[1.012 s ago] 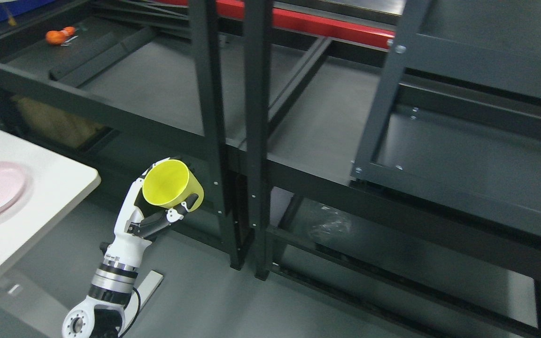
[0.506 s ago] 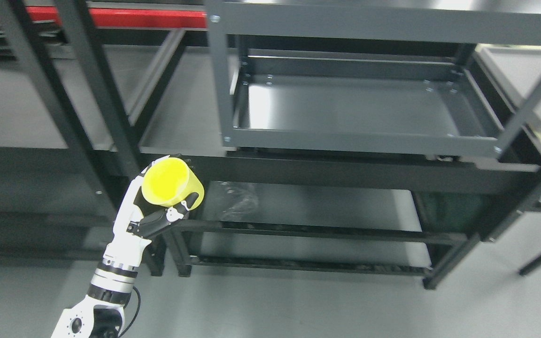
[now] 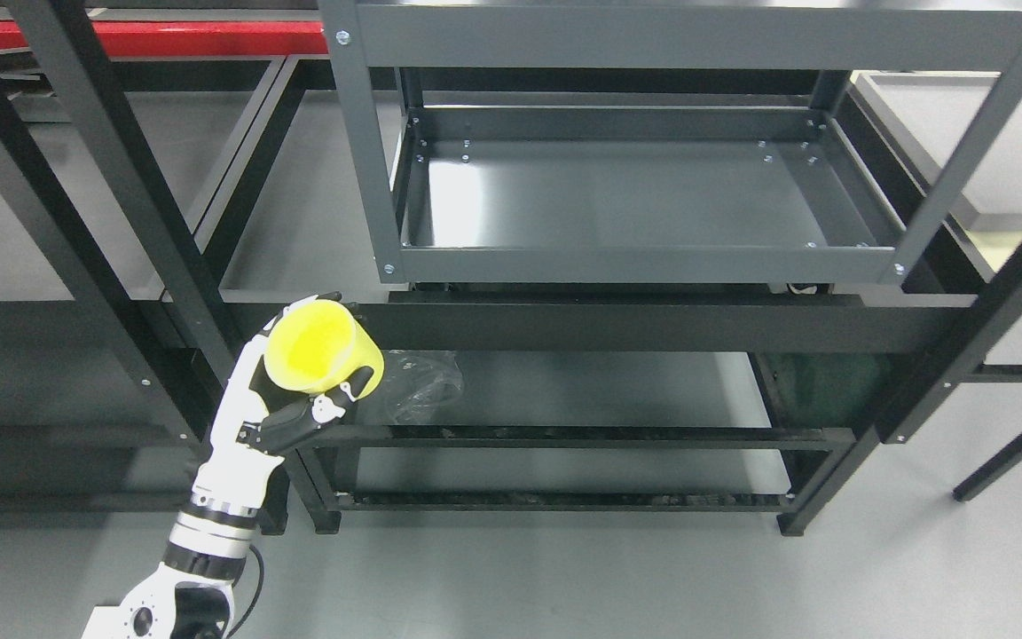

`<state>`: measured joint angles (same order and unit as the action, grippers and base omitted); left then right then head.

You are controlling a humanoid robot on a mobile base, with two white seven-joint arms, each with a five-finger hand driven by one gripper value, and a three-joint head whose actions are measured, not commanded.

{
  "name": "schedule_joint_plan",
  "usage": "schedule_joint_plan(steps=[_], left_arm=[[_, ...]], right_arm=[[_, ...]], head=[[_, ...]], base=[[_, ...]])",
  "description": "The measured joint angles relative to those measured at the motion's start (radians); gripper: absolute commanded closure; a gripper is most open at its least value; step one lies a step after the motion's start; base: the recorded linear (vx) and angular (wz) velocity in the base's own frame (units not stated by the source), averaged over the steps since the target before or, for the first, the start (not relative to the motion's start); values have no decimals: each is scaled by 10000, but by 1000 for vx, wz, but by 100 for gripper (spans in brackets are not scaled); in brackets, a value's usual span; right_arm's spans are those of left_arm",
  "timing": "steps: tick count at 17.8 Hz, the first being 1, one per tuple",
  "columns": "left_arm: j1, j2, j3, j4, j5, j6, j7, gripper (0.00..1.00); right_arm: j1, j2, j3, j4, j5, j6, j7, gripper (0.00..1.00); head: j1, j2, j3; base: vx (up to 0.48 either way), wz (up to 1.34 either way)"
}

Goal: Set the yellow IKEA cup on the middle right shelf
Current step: 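Hold the yellow cup in the left hand while turning toward the shelves, then raise the yellow cup with the left hand up to the upper shelf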

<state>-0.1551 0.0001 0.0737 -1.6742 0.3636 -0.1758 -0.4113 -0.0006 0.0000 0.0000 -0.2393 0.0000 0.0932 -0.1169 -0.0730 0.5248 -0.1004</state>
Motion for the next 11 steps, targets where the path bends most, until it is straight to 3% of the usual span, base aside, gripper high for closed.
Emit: schedule_joint_plan(steps=[11], left_arm=[[88,0,-748,-171,13,-524,-9,98]], right_arm=[[5,0,0,0,0,0,0,1]], head=[[0,-1,0]], base=[[101,-181]])
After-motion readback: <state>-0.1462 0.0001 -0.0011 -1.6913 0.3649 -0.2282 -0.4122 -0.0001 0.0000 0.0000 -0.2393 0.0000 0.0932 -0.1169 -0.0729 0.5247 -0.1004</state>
